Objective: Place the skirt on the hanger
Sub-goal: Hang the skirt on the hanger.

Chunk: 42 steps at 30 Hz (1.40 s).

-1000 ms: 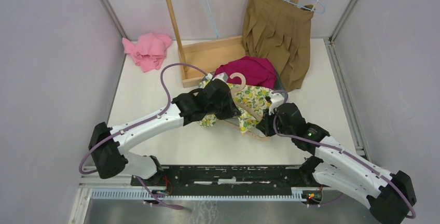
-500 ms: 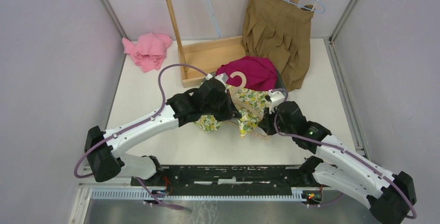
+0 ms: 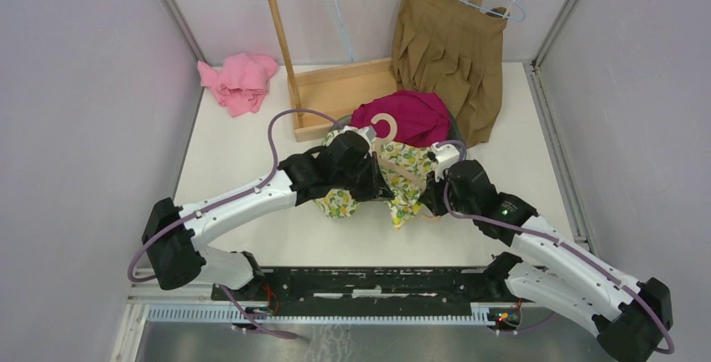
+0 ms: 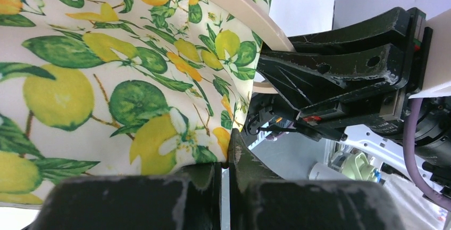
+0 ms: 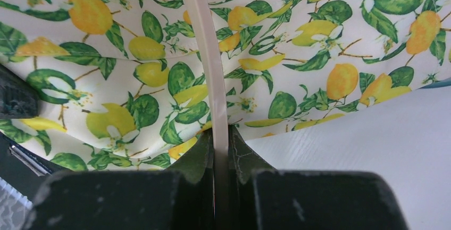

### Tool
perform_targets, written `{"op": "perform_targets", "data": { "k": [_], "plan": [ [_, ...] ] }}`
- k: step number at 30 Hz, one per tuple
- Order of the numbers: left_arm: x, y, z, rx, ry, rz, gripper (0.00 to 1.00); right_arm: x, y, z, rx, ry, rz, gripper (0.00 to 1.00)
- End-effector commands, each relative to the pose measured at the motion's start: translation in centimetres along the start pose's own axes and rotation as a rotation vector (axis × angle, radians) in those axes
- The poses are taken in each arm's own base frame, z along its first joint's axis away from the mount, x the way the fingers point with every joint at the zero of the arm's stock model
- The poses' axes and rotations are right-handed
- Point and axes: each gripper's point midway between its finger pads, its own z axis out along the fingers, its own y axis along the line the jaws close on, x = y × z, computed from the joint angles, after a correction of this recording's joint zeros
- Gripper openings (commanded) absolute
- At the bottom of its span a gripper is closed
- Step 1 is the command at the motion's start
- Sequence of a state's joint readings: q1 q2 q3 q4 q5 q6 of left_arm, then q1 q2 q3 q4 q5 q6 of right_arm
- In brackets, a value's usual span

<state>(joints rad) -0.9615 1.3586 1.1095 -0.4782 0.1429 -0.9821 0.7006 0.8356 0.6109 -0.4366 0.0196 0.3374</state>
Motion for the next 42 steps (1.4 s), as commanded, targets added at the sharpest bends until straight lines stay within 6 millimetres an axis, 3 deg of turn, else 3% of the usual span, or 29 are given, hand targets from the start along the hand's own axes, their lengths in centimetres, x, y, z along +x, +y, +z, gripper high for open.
{"op": "perform_targets", "data": {
  "k": [1,12,26,42],
  "plan": [
    [-0.3,-1.9,-0.1,0.083,0.006,0.053,0.06,-3.3,-2.2,-0.7,0.134,-0.108,-0.009,0.01],
    [-0.2,-1.6,-0.2,0.082,0.002,0.037,0.07,-3.5,-2.0,0.0,0.124,-0.126,-0.007,0.01],
    [0.2,-1.1,1.0,0.070,0.021,0.013,0.12,-4.2,-1.3,0.3,0.088,-0.149,-0.015,0.01],
    [0.5,-0.5,0.6,0.067,0.017,0.005,0.32,-4.5,-1.2,0.0,0.085,-0.157,-0.015,0.01]
  ]
}}
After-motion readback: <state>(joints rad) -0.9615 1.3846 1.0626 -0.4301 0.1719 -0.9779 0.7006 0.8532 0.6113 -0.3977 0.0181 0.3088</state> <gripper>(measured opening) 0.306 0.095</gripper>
